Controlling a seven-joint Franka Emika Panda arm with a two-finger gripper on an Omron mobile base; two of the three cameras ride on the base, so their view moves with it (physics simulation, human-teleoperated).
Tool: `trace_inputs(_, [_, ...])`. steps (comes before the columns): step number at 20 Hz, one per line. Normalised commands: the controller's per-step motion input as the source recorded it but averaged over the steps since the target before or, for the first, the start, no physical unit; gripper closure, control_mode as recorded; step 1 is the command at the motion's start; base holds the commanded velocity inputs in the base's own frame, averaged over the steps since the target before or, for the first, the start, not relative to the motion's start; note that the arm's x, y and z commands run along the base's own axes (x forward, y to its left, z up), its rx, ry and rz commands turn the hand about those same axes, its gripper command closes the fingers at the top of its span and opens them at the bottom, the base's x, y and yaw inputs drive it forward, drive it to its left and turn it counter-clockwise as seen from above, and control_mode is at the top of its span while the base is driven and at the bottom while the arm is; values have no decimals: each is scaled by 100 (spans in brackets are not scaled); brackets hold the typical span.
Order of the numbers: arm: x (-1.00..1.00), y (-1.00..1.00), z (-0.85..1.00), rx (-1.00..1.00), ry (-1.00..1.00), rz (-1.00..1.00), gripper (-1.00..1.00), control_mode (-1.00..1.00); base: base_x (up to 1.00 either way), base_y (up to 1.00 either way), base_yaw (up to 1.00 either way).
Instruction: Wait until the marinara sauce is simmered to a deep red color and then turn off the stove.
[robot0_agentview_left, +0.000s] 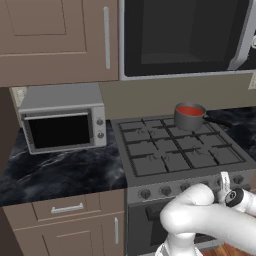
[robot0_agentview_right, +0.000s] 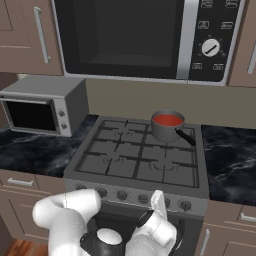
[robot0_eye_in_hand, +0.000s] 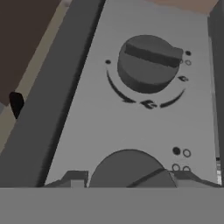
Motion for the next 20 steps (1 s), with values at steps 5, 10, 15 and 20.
trace_inputs(5, [-44,-100,9,98,49,0,100,-100,0,0,0])
trace_inputs(10, [-19,-100,0,93,30,9,100,-100,0,0,0])
trace_inputs(15, [-3,-98,-10,75,7,24,100,-100,0,0,0])
trace_inputs(20, [-7,-95,-13,68,1,30,100,-100,0,0,0])
